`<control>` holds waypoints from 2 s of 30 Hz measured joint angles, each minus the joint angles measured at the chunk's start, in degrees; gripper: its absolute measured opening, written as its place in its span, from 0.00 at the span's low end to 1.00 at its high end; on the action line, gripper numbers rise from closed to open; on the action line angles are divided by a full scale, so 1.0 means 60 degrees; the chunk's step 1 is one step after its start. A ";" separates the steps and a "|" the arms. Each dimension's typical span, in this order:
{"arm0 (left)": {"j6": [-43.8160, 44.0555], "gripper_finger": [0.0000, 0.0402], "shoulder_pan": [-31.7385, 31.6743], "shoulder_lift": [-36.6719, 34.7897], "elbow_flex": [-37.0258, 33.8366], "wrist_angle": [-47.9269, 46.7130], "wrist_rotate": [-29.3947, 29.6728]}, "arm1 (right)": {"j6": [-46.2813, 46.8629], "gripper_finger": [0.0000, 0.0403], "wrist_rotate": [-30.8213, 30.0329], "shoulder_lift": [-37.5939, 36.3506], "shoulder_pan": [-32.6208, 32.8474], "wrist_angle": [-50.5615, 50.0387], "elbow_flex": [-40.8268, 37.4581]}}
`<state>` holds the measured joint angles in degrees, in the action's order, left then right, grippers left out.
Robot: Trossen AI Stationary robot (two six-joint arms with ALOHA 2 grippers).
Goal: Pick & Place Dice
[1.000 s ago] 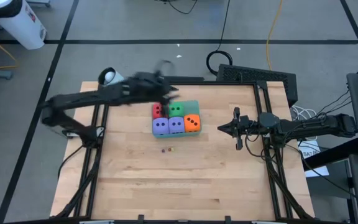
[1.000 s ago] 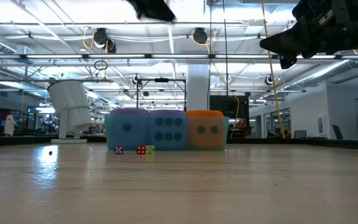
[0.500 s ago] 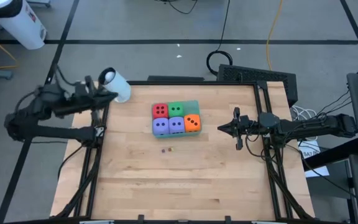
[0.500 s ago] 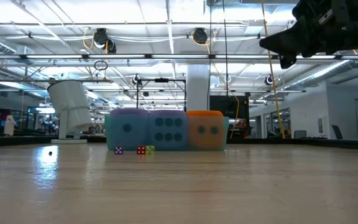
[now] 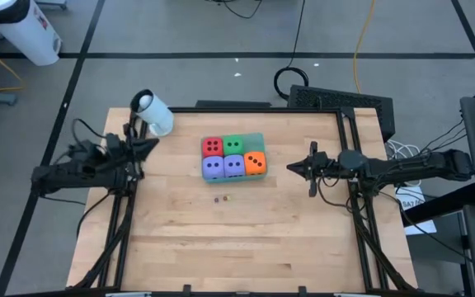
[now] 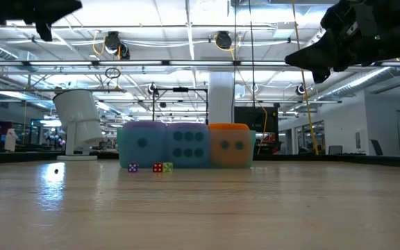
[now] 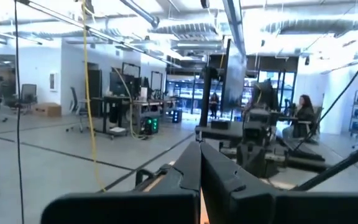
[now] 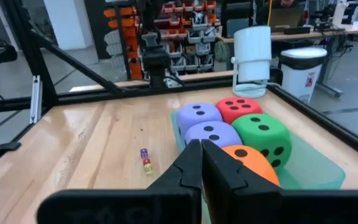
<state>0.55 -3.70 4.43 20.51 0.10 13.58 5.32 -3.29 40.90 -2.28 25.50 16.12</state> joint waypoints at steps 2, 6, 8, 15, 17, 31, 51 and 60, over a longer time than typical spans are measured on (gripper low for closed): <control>-0.0193 0.01 0.0000 -0.0103 -0.0514 0.0277 -0.0033 | 0.0000 0.00 0.0007 0.0079 0.0000 -0.0004 0.0000; -0.0734 0.00 0.0000 -0.0197 -0.1011 0.0017 -0.0004 | 0.0036 0.00 -0.0002 0.0196 0.0000 0.0079 0.0000; -0.1050 0.00 0.0000 -0.0197 -0.1013 -0.0195 0.0130 | 0.0036 0.00 0.0011 0.0201 0.0000 0.0220 0.0000; -0.1727 0.00 -0.0189 -0.0575 -0.1009 -0.0321 0.0986 | 0.0022 0.00 0.0064 0.0197 0.0000 0.0558 0.0000; -0.1731 0.00 -0.0327 -0.0679 -0.1009 -0.0490 0.0710 | 0.0010 0.00 0.0076 0.0197 0.0000 0.0572 0.0000; -0.0177 0.00 -0.0637 -0.0579 -0.2428 -0.0142 -0.1545 | 0.0244 0.00 0.0072 0.0042 0.0000 0.0456 -0.0004; -0.0150 0.01 -0.0637 -0.0561 -0.3263 0.0214 -0.1338 | 0.0160 0.00 -0.0738 0.0187 -0.0193 0.2931 -0.0662; -0.0167 0.01 -0.0638 -0.0554 -0.3260 0.0149 -0.2226 | 0.0800 0.00 -0.2016 0.0309 -0.0168 0.2495 -0.0696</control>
<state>-0.45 -7.53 1.10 0.95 0.99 0.23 10.12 -15.38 42.76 -3.29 40.46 11.94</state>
